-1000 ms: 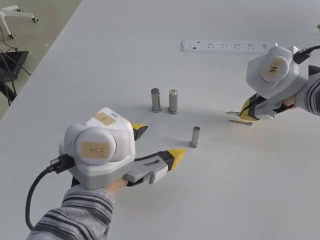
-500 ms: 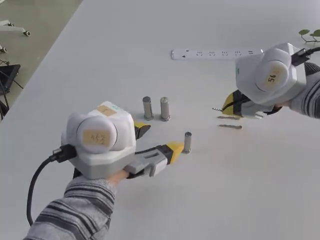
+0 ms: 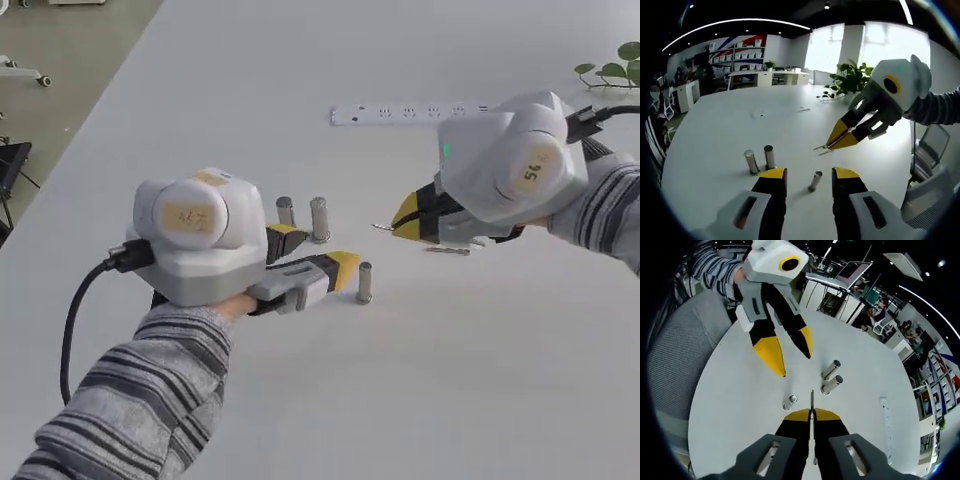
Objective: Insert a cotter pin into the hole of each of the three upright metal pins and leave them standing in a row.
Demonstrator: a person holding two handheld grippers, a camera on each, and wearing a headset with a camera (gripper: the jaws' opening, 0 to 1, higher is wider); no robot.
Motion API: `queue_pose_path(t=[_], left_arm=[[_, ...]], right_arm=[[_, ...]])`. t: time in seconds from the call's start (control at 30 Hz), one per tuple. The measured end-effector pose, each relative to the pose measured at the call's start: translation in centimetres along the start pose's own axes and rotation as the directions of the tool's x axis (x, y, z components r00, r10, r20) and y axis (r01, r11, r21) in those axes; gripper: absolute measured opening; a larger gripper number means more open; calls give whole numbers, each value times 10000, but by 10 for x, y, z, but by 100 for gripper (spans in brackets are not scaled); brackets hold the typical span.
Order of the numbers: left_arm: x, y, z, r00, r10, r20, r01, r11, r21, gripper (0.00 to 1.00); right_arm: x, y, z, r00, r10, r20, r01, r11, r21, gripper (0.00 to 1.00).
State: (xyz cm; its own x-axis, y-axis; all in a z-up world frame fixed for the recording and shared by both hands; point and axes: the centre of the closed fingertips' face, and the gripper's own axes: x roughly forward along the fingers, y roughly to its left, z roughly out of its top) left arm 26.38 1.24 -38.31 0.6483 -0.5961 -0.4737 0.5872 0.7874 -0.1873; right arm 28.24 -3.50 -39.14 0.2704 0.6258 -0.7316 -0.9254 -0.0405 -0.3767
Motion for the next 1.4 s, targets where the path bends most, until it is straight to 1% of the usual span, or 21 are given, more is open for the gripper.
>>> queue_pose_path(t=[0.1,0.17,0.2,0.27,0.33,0.47,0.6,0.7,0.77,0.93,1.1,1.2,1.27,1.4], left_arm=[[0,-5,2,9997,-219,100,224,9986,-475,29],[0,-7,4,9991,-378,190,392,9961,-792,26],[1,-7,4,9988,-445,217,464,9942,-970,24],[1,-11,6,9968,-709,356,754,9863,-1470,21],[0,-13,10,9955,-792,514,868,9817,-1697,19],[0,-17,13,9934,-951,641,1064,9728,-2057,14],[0,-20,14,9911,-1124,712,1254,9682,-2165,8],[0,-23,15,9883,-1274,838,1440,9601,-2398,4],[0,-25,15,9871,-1330,887,1513,9567,-2488,3],[0,-29,14,9850,-1483,877,1656,9554,-2447,0],[1,-32,14,9841,-1545,878,1708,9586,-2277,0],[1,-33,13,9832,-1599,883,1762,9574,-2289,0],[2,-34,12,9821,-1664,877,1831,9528,-2421,0],[1,-34,11,9812,-1716,886,1884,9513,-2439,0]], right_arm=[[1,0,4,9999,-15,118,18,9998,-199,0],[-1,2,9,9998,-51,210,58,9993,-371,0],[-1,2,11,9997,-61,234,72,9989,-464,0],[-3,6,17,9996,-74,283,94,9974,-718,0],[-4,9,21,9994,-18,336,48,9962,-872,0],[-5,12,26,9990,-20,453,71,9936,-1126,0],[-7,13,30,9983,-35,581,108,9920,-1256,0],[-8,14,32,9980,-59,635,144,9907,-1352,0],[-8,14,33,9976,-83,688,171,9914,-1294,0],[-8,16,33,9975,-80,708,171,9915,-1289,0],[-9,18,33,9978,-65,656,154,9904,-1371,0],[-9,19,33,9980,-47,633,139,9893,-1453,0],[-9,20,33,9981,-34,613,124,9889,-1482,0],[-9,21,32,9981,-17,608,108,9886,-1499,0]])
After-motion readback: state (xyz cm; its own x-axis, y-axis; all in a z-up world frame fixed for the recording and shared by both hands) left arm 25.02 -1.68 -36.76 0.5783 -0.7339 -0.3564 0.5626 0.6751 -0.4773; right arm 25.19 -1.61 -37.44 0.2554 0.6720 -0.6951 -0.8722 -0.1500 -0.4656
